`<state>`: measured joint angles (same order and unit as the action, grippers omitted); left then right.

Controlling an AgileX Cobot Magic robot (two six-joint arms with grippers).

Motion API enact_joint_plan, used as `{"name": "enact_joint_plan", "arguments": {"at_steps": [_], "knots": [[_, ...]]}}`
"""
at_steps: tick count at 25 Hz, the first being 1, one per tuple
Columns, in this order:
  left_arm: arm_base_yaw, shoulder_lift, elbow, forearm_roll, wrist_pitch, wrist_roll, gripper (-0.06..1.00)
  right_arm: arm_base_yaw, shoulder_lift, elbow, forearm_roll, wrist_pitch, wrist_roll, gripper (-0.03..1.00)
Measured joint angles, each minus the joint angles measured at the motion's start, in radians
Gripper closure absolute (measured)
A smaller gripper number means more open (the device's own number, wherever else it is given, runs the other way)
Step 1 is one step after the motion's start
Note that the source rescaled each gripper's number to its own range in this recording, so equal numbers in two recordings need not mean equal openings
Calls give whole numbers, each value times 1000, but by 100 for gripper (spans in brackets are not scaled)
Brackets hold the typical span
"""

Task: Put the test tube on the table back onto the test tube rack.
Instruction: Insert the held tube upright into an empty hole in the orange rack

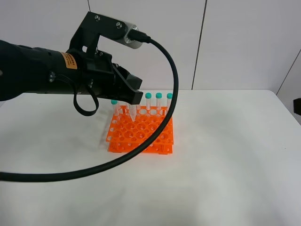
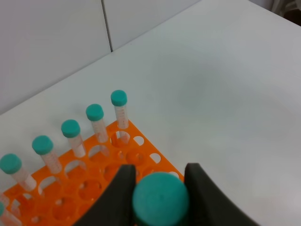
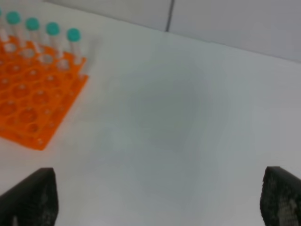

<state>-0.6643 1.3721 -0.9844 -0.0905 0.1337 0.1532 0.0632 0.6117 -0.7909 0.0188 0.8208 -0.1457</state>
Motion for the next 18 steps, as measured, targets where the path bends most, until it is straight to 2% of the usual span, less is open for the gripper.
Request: {"name": "enact_joint_plan", "arguments": {"at_steps": [3,6,13,18], "knots": [[0,0,0,0,1,0,94,0,-46,0,-54,40,69,6],[0,0,0,0,4,0,94,0,-99,0,-63,106,85,6],[0,0,0,0,6,0,94,0,-245,0,-56,238,91,6],[0,0,0,0,7,0,94,0,-366,-1,-19,287,95,6]]}}
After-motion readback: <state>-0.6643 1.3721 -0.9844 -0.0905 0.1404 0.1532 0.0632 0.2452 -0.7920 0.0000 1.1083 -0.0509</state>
